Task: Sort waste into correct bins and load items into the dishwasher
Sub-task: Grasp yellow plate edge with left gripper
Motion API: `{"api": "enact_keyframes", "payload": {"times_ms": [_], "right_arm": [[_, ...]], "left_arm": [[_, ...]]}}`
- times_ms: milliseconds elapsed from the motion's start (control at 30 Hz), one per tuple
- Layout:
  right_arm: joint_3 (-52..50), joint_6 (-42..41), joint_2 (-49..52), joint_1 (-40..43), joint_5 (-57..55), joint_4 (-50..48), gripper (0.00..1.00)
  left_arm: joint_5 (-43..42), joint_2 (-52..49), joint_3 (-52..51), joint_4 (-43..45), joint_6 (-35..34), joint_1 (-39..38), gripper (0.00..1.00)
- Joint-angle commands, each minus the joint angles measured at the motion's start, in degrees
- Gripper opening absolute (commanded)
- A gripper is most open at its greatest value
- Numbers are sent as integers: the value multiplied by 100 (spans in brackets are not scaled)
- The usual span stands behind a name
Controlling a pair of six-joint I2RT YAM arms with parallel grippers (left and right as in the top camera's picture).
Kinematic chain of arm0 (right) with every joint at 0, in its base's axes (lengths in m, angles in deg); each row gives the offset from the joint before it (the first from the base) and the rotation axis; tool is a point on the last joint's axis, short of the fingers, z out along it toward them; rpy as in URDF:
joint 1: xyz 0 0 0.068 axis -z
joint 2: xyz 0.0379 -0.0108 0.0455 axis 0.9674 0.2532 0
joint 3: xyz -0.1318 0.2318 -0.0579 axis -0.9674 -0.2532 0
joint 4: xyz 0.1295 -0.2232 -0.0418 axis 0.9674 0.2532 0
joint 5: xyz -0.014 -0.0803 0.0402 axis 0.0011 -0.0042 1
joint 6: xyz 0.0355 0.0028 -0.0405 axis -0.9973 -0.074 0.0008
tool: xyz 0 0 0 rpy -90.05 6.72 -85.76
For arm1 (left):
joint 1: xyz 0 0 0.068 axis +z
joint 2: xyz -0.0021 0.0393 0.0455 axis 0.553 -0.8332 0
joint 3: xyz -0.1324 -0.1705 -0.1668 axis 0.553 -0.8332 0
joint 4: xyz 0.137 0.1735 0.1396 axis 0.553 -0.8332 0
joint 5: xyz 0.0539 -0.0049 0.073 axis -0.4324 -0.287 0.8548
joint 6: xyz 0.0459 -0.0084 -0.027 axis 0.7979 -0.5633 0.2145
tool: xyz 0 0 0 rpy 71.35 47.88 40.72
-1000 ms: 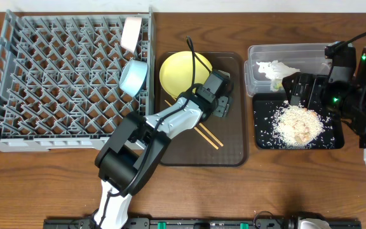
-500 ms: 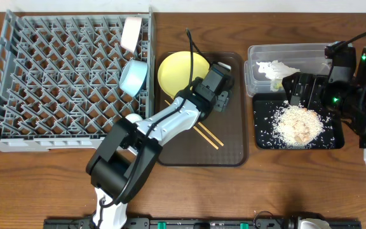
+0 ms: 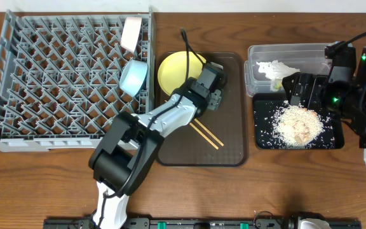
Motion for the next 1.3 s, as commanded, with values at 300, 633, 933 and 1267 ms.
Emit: {"api": "enact_keyframes", "payload": {"times_ms": [300, 633, 933, 1267], "right_arm": [[7, -48, 26, 20, -17, -11, 99], [7, -48, 26, 20, -17, -11, 99], [7, -48, 26, 20, -17, -13, 99], [7, -48, 26, 20, -17, -13, 99]], "left_arm": [[-1458, -278, 122, -52, -1165, 39, 71], [-2083, -269, 188, -15, -1497, -2, 67], [-2909, -267, 289, -13, -2234, -61, 63], [-3414, -267, 286, 22, -2752, -83, 63]]}}
